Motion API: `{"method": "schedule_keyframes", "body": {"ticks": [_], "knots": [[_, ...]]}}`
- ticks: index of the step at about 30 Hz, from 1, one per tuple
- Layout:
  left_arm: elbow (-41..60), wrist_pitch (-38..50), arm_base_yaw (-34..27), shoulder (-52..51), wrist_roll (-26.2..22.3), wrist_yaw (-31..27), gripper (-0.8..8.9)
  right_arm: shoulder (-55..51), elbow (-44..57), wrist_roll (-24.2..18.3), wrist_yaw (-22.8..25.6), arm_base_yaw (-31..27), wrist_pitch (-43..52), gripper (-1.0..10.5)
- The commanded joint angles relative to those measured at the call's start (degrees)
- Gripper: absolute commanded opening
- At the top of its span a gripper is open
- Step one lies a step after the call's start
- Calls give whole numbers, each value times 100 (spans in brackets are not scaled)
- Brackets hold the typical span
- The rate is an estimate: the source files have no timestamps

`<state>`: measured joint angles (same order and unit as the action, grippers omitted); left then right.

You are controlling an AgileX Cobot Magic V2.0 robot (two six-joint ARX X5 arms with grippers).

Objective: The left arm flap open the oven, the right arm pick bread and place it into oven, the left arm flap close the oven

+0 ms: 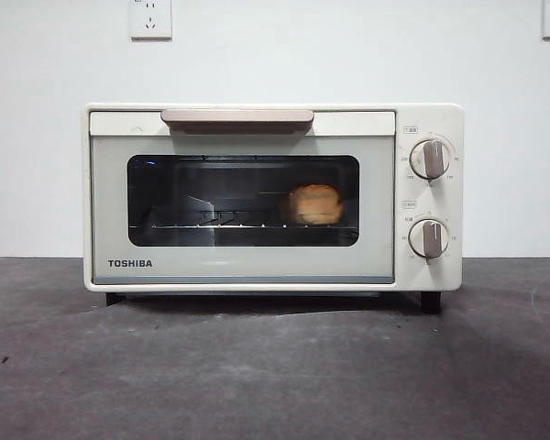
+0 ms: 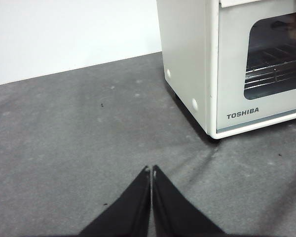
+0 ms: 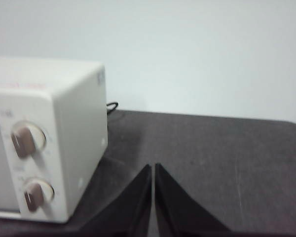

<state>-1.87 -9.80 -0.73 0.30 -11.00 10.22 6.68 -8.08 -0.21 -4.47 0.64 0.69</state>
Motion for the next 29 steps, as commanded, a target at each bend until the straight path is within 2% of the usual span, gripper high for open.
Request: {"method": "schedule_keyframes", "body": {"ticks": [1, 7, 18, 21, 29], "knots": [[116, -42, -11, -11, 15, -11, 16, -192, 225, -26, 28, -44, 87, 6], [116, -42, -11, -11, 15, -11, 16, -551, 726, 142, 46, -52, 79, 6], [116, -42, -11, -11, 15, -11, 16, -647, 750, 219, 48, -52, -1110, 6], [116, -42, -11, -11, 15, -11, 16, -647, 750, 391, 39, -52, -1049, 6], [116, -42, -11, -11, 15, -11, 16, -647, 750, 389, 39, -50, -935, 6]]}}
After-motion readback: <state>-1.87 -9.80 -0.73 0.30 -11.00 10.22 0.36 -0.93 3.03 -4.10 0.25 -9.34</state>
